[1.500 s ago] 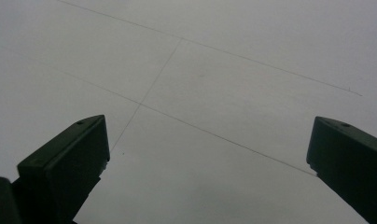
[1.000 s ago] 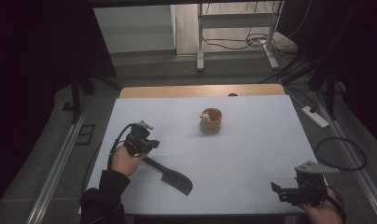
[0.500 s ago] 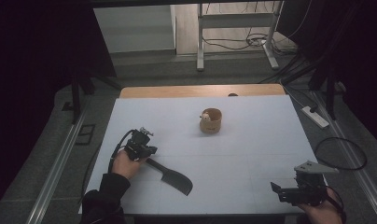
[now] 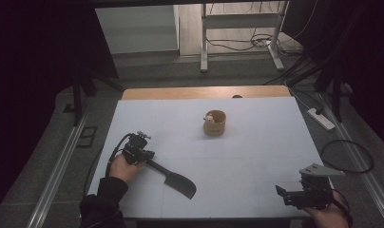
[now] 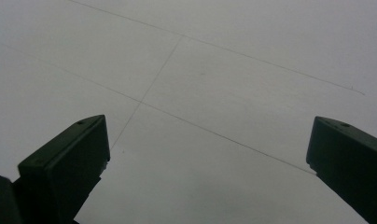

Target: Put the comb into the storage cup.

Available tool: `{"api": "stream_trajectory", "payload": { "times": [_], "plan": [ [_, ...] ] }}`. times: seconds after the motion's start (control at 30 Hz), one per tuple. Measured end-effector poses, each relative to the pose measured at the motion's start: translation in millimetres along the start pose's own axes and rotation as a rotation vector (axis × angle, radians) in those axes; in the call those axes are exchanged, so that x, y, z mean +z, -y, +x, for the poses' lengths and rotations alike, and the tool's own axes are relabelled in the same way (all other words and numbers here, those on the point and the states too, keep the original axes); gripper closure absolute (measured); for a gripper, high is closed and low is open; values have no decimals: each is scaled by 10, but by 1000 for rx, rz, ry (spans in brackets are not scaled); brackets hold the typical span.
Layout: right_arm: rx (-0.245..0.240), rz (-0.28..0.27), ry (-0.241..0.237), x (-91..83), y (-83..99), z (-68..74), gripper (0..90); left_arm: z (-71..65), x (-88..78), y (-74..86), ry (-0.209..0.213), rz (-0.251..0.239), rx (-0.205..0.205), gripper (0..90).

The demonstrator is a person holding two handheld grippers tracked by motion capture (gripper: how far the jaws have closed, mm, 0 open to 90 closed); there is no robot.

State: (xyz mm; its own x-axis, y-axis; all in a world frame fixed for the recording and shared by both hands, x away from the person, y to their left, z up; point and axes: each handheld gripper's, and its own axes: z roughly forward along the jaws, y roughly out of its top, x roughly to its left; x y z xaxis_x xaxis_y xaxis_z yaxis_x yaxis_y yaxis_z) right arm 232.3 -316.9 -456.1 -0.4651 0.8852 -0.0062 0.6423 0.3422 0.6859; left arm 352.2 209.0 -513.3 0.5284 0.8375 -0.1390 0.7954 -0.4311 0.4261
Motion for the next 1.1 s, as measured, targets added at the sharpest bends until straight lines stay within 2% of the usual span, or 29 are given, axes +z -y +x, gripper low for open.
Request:
{"api": "stream_trajectory", "payload": {
  "times": [0.23,0.33,0.47,0.57,0.77,0.9,1.1],
  "plan": [
    [-4,1,2,-2,-1,5,0,42,-32,113,11,29,-25,885],
    [-7,1,0,0,-3,7,0,13,-55,155,7,40,-16,885],
    [-8,2,-2,3,-5,7,0,-69,-94,174,-22,51,9,886],
    [-9,1,-2,3,-5,8,0,-98,-118,198,-24,62,9,886],
    [-13,2,-1,6,-8,15,0,-126,-133,258,-1,81,-8,886],
    [-19,4,2,9,-11,23,0,-173,-158,293,18,79,-8,886],
    [-30,2,5,7,-10,31,0,-255,-188,355,41,102,-6,885]
  ]
}}
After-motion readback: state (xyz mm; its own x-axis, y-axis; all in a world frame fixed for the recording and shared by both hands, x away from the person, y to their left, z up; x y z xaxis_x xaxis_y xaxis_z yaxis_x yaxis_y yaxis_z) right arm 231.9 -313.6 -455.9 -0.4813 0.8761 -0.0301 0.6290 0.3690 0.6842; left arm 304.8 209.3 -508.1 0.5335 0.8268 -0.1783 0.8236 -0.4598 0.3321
